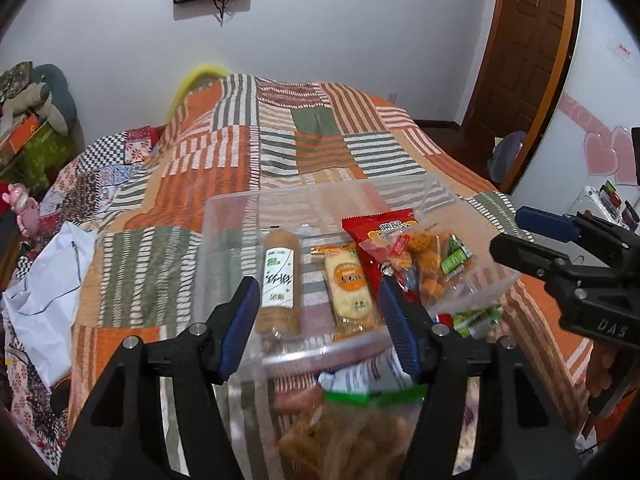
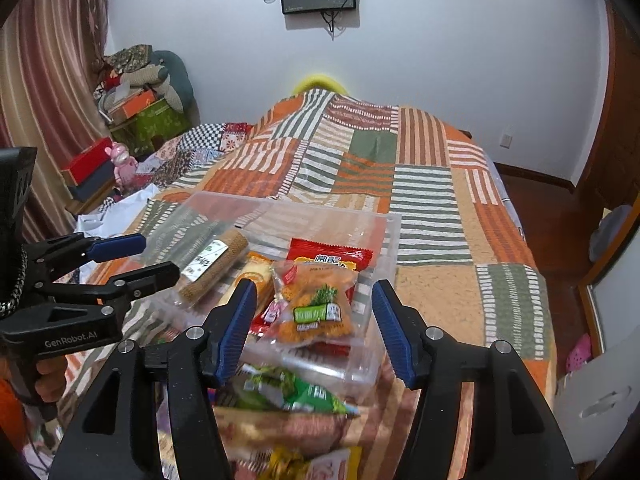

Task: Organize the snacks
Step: 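Grasp the green-edged cookie bag with the left tool while the right tool grasps the yellow Kakao bag, then lift both bags over the clear box and open both tools to drop them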

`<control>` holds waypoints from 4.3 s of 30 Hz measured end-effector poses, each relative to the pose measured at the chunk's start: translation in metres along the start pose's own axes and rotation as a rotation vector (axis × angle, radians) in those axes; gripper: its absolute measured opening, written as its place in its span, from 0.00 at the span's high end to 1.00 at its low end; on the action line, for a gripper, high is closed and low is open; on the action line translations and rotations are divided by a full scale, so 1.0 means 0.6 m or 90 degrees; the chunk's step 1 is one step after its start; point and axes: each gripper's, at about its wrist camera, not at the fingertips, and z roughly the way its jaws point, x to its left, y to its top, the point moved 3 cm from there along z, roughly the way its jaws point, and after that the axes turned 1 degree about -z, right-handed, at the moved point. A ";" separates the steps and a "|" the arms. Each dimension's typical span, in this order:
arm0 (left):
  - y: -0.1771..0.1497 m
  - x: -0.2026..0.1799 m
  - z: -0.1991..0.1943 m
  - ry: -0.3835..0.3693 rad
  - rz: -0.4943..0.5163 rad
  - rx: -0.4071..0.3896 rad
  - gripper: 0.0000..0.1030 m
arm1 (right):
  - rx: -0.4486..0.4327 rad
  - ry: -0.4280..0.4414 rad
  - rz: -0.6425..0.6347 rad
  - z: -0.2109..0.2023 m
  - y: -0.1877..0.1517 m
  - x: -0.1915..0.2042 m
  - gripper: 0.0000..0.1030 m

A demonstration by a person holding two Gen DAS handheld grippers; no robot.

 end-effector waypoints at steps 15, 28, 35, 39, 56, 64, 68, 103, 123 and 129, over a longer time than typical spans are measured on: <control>-0.071 -0.019 -0.129 0.020 0.007 -0.055 0.15 | -0.037 0.004 0.003 -0.083 -0.058 0.020 0.31; -0.150 -0.070 -0.101 0.004 0.033 -0.008 0.14 | 0.008 0.035 0.067 -0.069 -0.130 0.007 0.27; -0.165 -0.070 -0.066 -0.004 0.006 0.016 0.14 | 0.048 0.050 0.085 -0.040 -0.163 0.004 0.27; -0.168 -0.059 -0.047 -0.008 -0.022 0.028 0.14 | 0.075 0.063 0.106 -0.018 -0.172 -0.002 0.27; -0.189 -0.047 -0.022 -0.001 -0.028 0.013 0.40 | 0.108 0.026 0.113 0.008 -0.184 -0.017 0.24; -0.185 -0.036 -0.034 -0.007 -0.034 -0.008 0.54 | 0.117 0.038 0.145 0.002 -0.180 -0.037 0.21; -0.183 -0.037 -0.048 -0.007 -0.028 -0.019 0.56 | 0.119 0.031 0.156 0.000 -0.182 -0.048 0.16; -0.143 -0.018 -0.128 0.019 -0.050 -0.091 0.56 | 0.027 -0.032 0.111 -0.073 -0.136 -0.060 0.49; -0.045 0.012 -0.108 0.036 -0.044 -0.128 0.56 | -0.042 0.017 0.044 -0.033 -0.017 0.010 0.49; -0.030 0.026 -0.072 0.035 -0.049 -0.109 0.56 | -0.028 0.038 0.032 -0.002 0.000 0.026 0.49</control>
